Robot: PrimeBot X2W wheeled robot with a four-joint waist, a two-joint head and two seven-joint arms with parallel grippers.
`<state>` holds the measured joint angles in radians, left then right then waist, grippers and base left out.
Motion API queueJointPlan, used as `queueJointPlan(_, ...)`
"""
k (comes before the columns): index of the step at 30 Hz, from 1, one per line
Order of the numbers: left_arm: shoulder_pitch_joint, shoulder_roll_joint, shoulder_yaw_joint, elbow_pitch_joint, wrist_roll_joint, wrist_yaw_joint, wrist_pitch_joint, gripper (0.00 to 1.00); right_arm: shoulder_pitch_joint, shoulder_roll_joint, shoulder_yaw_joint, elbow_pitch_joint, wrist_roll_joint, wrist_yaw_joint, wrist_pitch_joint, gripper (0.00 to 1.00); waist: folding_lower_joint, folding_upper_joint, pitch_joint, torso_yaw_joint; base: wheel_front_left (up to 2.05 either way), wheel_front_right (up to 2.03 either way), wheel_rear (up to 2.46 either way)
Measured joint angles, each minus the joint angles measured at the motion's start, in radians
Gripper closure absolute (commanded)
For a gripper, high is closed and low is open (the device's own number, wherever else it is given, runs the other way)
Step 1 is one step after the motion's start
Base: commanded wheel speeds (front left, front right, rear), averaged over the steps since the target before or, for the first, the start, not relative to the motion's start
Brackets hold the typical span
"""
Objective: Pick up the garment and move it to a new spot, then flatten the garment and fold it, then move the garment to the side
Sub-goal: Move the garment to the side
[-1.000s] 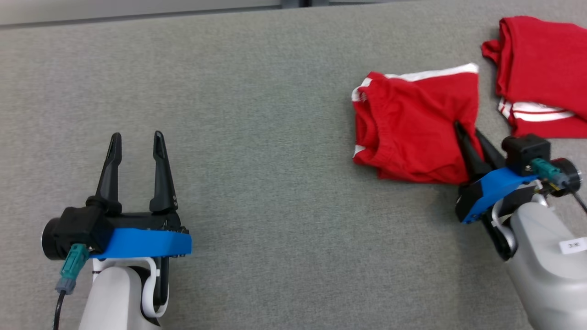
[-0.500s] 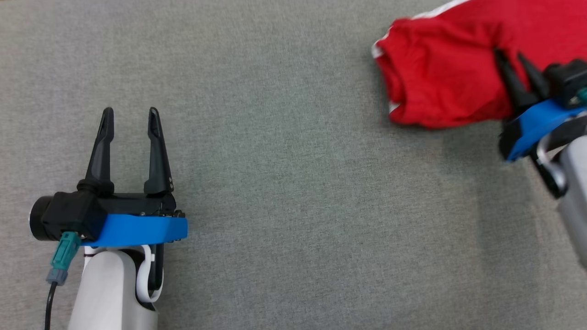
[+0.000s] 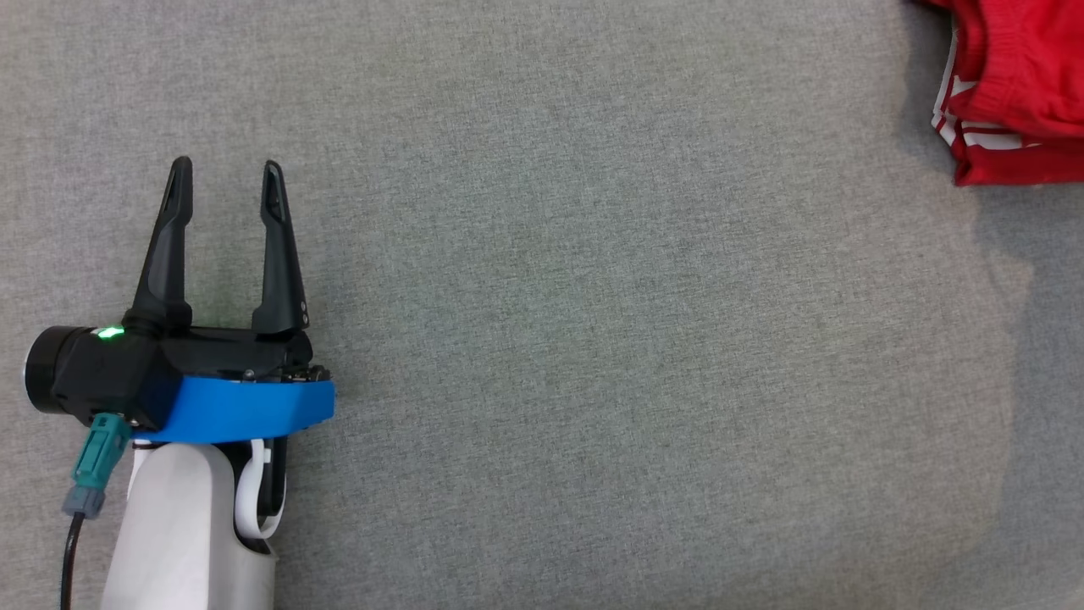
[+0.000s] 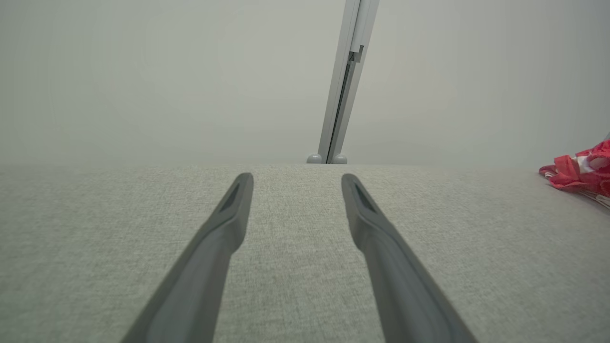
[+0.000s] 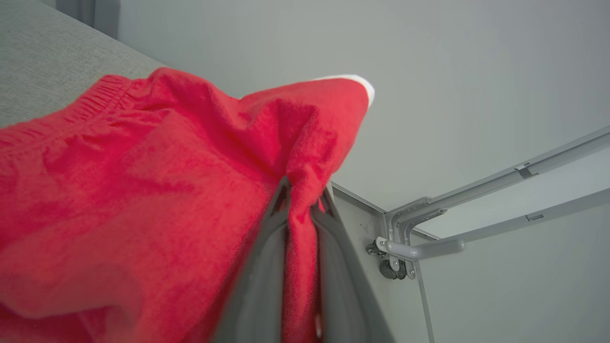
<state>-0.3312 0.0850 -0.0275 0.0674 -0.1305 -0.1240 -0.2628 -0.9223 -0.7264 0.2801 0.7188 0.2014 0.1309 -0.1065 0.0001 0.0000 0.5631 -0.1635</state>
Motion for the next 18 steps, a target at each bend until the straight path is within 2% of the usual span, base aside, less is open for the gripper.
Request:
queueJointPlan(8, -0.008, 0.004, -0.010, -0.011, 0.000, 0.000, 0.000, 0.00, -0.059, -0.022, 0.021, 0.077, 0.003, 0.000, 0.018, 1.00, 0.0000, 0.0000, 0.018, 0.003, 0.00, 0.00, 0.00)
queueJointPlan(13, -0.019, 0.006, -0.009, -0.012, 0.000, 0.000, 0.000, 0.00, -0.109, -0.011, 0.020, 0.146, -0.012, 0.000, 0.025, 1.00, 0.0000, 0.0000, 0.031, 0.015, 0.00, 0.00, 0.00)
queueJointPlan(15, -0.019, 0.006, -0.007, -0.011, 0.000, 0.000, 0.000, 0.00, -0.129, -0.004, 0.019, 0.172, -0.032, 0.000, 0.022, 0.25, 0.0000, 0.0000, 0.034, 0.019, 0.00, 0.00, 0.00)
queueJointPlan(16, -0.019, 0.006, -0.006, -0.010, -0.001, -0.001, 0.000, 0.00, -0.138, -0.001, 0.018, 0.185, -0.041, 0.000, 0.022, 0.00, 0.0000, 0.0001, 0.035, 0.020, 0.00, 0.00, 0.00)
queueJointPlan(18, -0.019, 0.006, -0.004, -0.009, -0.001, -0.001, 0.000, 0.00, -0.152, 0.005, 0.004, 0.207, -0.054, 0.000, 0.006, 0.00, 0.0000, 0.0000, 0.034, 0.023, 0.00, 0.00, 0.00)
